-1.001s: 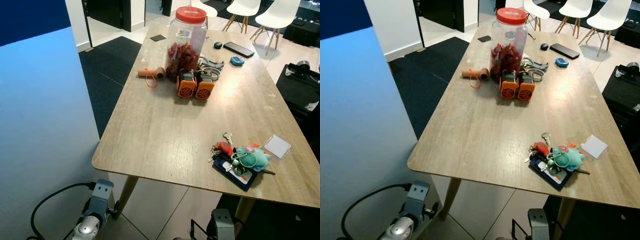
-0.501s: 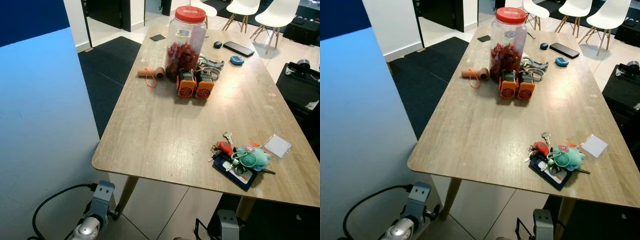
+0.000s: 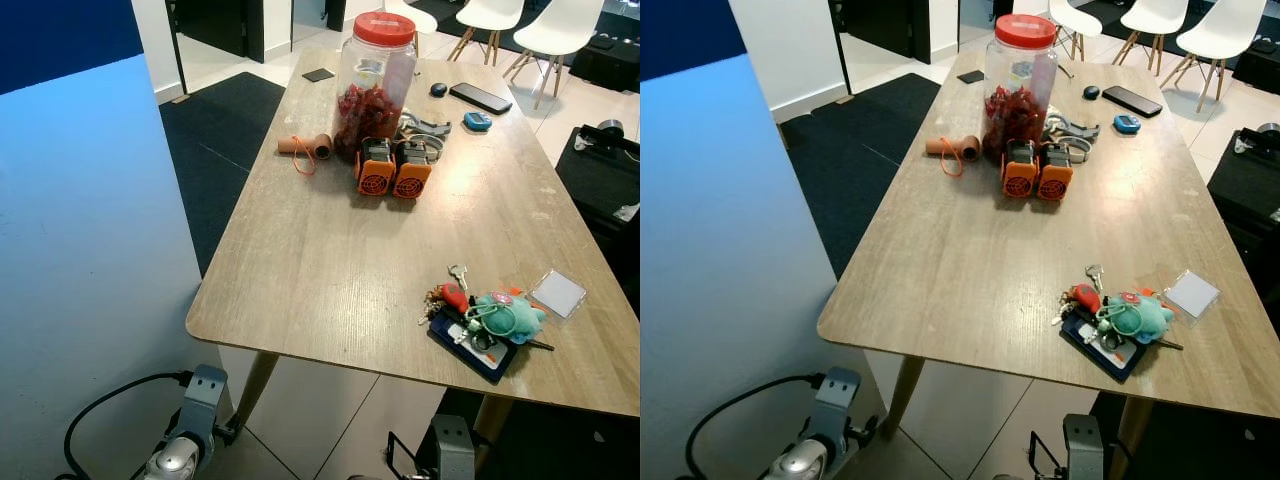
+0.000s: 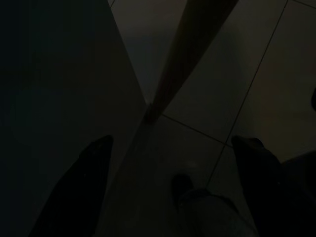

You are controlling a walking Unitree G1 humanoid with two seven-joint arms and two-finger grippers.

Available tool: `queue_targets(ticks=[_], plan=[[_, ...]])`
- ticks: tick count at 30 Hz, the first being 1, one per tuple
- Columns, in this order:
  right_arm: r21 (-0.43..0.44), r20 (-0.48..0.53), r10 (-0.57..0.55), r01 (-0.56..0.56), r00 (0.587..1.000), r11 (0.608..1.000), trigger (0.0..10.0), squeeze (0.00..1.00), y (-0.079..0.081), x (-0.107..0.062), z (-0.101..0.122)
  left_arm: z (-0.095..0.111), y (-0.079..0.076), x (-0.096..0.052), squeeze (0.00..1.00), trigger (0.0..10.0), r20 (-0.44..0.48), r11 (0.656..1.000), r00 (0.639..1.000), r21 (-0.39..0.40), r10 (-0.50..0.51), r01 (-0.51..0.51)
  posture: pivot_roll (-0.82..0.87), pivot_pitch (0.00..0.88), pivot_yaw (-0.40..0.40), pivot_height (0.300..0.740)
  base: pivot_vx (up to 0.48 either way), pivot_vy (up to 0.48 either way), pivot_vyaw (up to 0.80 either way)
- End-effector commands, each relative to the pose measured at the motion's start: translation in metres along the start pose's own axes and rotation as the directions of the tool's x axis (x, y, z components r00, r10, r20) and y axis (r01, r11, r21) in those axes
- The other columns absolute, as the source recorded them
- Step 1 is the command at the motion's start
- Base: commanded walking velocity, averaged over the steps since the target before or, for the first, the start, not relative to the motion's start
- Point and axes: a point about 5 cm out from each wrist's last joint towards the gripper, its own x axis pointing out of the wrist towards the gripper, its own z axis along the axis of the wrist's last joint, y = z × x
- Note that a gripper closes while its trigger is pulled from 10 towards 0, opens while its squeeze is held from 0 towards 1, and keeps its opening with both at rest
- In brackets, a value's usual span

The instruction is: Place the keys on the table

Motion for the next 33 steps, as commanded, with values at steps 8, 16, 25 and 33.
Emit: queue_targets(ticks=[8,16,25,33], plan=[[0.014,-0.029,-0.004,0.005,1.000,1.000,10.0,0.00,0.000,-0.001,-0.006,-0.014,0.003,-0.005,0.00,10.0,-0.055,1.000,0.998,-0.004,0.011,-0.011,0.06,0.034,-0.040,0.740,-0.219,0.000,0.00],[0.008,-0.036,-0.003,0.004,0.999,1.000,10.0,0.00,0.000,-0.001,-0.006,-0.016,0.008,-0.006,0.00,10.0,-0.061,1.000,0.998,-0.003,0.017,-0.017,0.06,0.028,-0.042,0.740,-0.340,0.000,0.00],[0.002,-0.038,-0.003,0.003,0.999,1.000,10.0,0.00,-0.001,-0.001,-0.007,-0.009,0.013,-0.005,0.00,10.0,-0.031,1.000,0.999,0.007,0.018,-0.017,0.06,0.017,-0.042,0.740,-0.316,0.000,0.00],[0.003,-0.042,-0.002,0.002,0.999,1.000,10.0,0.00,-0.003,-0.002,-0.009,0.001,0.009,-0.002,0.00,10.0,0.022,1.000,1.000,0.031,-0.001,0.001,0.06,0.017,-0.040,0.740,0.000,0.000,0.00]])
